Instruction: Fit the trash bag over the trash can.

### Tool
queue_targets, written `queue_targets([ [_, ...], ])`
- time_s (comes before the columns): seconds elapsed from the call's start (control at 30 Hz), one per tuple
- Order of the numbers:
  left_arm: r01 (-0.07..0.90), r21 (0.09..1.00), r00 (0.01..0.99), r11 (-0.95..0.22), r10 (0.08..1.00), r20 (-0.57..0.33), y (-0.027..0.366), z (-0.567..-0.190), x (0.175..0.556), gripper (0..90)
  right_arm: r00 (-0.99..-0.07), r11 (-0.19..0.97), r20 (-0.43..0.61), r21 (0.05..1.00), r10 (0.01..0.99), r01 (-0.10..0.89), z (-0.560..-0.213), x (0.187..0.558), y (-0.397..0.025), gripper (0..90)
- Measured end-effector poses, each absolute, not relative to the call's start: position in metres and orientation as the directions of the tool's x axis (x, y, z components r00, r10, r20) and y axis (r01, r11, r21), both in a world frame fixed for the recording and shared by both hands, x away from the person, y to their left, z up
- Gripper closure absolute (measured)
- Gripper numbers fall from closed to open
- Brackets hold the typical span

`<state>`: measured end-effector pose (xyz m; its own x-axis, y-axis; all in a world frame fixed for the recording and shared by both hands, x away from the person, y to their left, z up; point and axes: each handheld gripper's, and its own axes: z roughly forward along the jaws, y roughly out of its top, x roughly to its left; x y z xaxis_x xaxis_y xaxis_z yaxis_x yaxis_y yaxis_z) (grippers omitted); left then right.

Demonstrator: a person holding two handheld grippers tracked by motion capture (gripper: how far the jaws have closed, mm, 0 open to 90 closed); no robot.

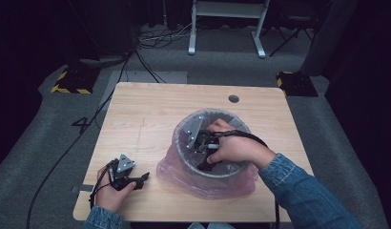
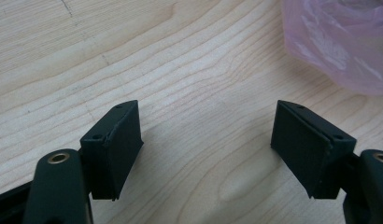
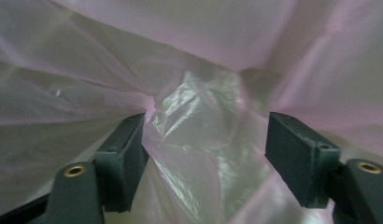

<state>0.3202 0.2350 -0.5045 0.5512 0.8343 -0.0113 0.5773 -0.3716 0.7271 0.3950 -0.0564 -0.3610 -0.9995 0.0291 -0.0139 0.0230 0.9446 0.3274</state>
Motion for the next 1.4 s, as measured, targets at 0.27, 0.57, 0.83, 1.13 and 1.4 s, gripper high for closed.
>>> queue_targets([
  [0.27, 0.577, 0.727, 0.552, -0.373, 0.834, -0.010, 0.235, -0.504, 0.320, 24.5, -0.969, 0.896, 0.058, 0.373, 0.239, 0.243, -0.392, 0.404, -0.055, 25.6],
  [0.57, 0.577, 0.726, 0.552, -0.373, 0.834, -0.010, 0.235, -0.504, 0.320, 24.5, -0.942, 0.840, 0.067, 0.435, 0.328, 0.324, -0.392, 0.404, -0.063, 24.1],
  [0.83, 0.577, 0.727, 0.552, -0.373, 0.834, -0.010, 0.235, -0.504, 0.320, 24.4, -0.961, 0.794, 0.030, 0.556, 0.274, 0.244, -0.336, 0.399, -0.076, 26.1],
  [1.13, 0.577, 0.726, 0.551, -0.373, 0.834, -0.010, 0.235, -0.504, 0.320, 24.4, -0.938, 0.720, -0.028, 0.649, 0.346, 0.246, -0.296, 0.392, -0.101, 26.3],
  [1.4, 0.578, 0.725, 0.552, -0.373, 0.834, -0.011, 0.235, -0.504, 0.321, 24.0, -0.863, 0.587, -0.055, 0.754, 0.502, 0.293, -0.273, 0.387, -0.154, 26.5],
])
